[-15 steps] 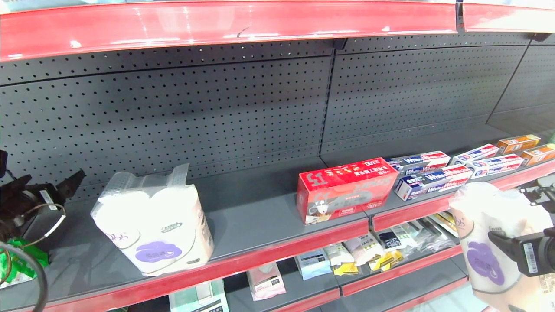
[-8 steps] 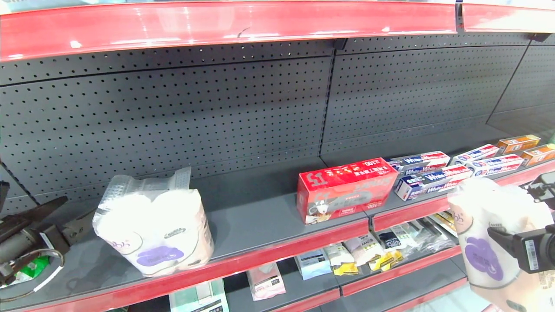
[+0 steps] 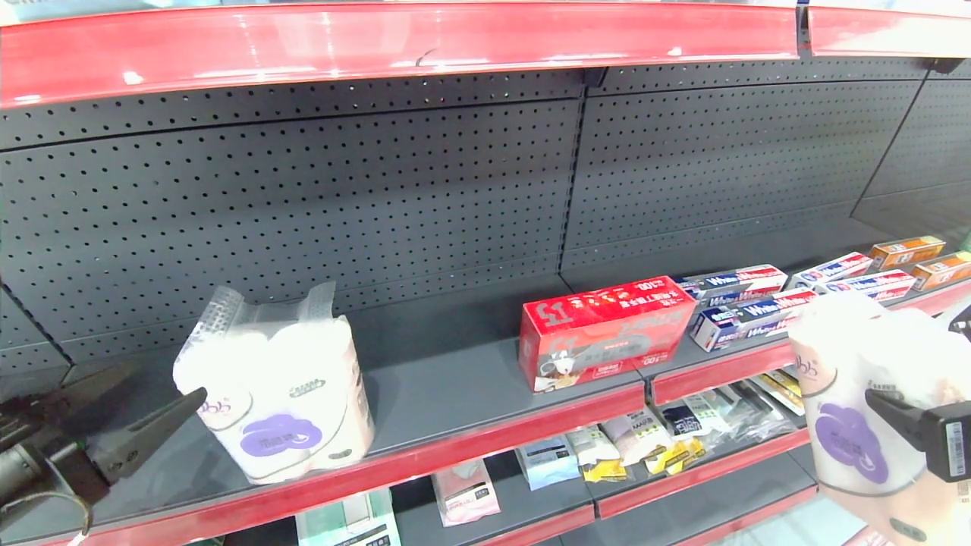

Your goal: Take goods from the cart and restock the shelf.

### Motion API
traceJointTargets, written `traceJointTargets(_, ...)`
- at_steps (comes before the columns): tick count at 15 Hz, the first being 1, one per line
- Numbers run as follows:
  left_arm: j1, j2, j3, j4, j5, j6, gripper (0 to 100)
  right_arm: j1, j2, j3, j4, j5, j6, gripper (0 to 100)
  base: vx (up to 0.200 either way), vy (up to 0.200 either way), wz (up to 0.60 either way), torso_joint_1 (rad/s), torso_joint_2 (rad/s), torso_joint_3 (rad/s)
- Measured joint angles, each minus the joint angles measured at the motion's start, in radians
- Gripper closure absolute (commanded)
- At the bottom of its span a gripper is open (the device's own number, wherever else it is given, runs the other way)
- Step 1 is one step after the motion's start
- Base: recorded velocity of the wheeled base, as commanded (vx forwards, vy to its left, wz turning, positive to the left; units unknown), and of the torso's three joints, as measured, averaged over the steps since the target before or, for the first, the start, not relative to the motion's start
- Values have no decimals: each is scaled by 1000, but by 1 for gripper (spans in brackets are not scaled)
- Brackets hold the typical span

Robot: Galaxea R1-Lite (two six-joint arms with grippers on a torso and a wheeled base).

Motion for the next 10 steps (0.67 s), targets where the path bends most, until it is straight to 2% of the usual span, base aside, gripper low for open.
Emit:
traceJointTargets(3,-27,-198,-16,307,-12,-1,0,-5,-22,2,0,0,0,100,0,0,0,0,0,0)
traceJointTargets(10,-43,-592,-114,804,-58,-33,0,-7,-30,3,0,0,1,100,0,0,0,0,0,0)
